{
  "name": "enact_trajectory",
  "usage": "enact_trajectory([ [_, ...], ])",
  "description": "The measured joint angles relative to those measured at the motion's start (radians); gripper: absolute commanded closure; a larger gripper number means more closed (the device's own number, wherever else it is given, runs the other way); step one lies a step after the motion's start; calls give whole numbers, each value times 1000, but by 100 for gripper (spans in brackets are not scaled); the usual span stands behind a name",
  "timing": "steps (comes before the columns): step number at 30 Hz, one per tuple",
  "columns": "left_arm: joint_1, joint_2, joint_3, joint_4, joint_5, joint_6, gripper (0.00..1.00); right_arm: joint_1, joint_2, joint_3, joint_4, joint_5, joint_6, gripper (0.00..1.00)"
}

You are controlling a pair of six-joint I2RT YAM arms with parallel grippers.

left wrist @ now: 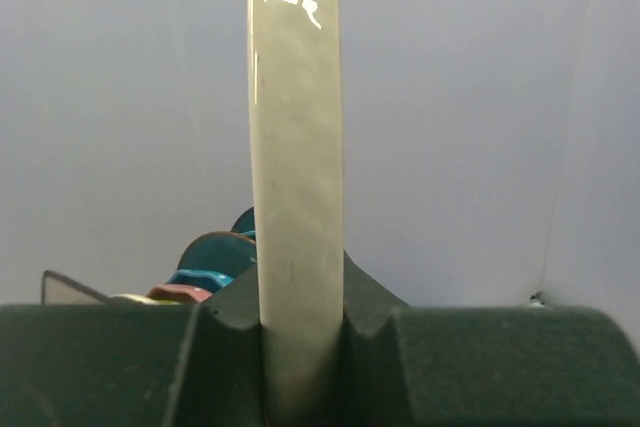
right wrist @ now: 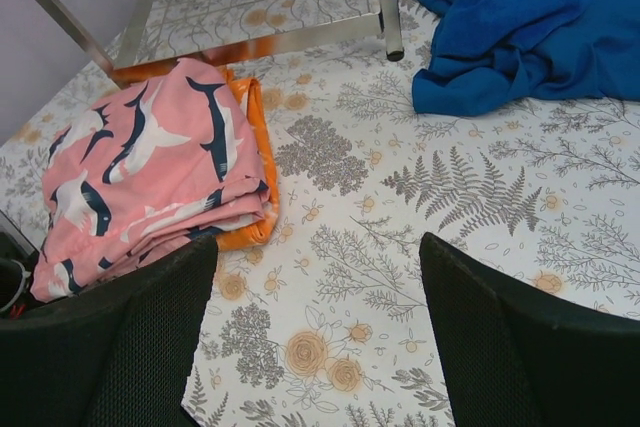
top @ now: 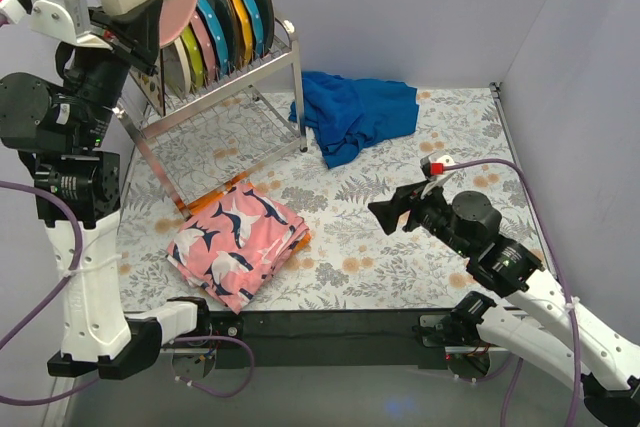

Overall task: Unload the plates from the dish rack
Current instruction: Unload the plate from the dish rack.

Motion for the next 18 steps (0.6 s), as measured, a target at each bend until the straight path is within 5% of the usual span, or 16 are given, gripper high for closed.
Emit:
enact_trajectory([
  [18, -73, 64, -200, 154, 177, -132, 100, 0, -59, 19, -12, 138, 108, 14],
])
